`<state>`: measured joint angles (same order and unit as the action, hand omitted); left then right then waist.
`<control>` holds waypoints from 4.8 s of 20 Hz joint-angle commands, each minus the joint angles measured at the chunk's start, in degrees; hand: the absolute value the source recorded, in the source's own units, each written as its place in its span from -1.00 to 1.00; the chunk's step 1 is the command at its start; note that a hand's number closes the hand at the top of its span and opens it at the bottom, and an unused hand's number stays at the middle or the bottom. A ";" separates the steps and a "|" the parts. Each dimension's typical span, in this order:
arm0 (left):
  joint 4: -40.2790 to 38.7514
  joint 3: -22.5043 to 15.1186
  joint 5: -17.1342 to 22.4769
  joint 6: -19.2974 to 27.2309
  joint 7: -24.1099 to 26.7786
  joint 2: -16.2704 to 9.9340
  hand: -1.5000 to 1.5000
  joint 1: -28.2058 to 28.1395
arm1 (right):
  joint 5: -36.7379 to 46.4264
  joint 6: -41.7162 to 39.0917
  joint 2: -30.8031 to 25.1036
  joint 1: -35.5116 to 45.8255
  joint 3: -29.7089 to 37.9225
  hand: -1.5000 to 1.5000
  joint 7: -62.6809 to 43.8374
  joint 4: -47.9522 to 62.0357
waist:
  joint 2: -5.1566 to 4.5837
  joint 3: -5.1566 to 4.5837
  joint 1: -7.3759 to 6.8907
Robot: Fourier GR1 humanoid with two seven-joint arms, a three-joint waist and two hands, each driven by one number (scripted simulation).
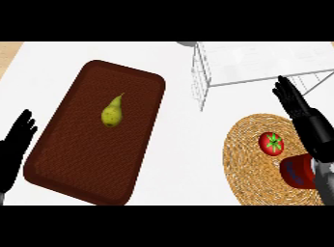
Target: Pick the tomato from the placemat and place it in the tiered shelf
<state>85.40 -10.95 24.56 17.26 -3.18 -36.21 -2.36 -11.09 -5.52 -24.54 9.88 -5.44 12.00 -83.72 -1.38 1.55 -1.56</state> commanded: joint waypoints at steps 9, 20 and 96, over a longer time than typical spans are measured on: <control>-3.41 -4.47 3.87 -1.87 -7.88 8.37 0.00 2.94 | 3.47 0.98 -17.15 -1.52 16.11 1.00 -2.45 21.04 | 0.21 -1.46 1.54; -7.93 -4.26 0.81 -2.24 -8.17 12.72 0.00 4.90 | 4.75 -27.08 -24.53 1.84 13.74 -1.00 19.26 35.31 | 1.34 -1.50 1.29; -8.64 11.55 -12.54 -15.12 -11.50 21.07 0.00 3.99 | 53.01 -12.52 4.92 7.16 -6.84 1.00 -27.70 16.24 | 1.04 -1.54 0.19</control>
<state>78.02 0.34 11.85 2.76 -14.22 -14.84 2.19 40.20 -13.28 -19.94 15.74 -7.59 -17.81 -72.35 0.79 -0.83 -0.34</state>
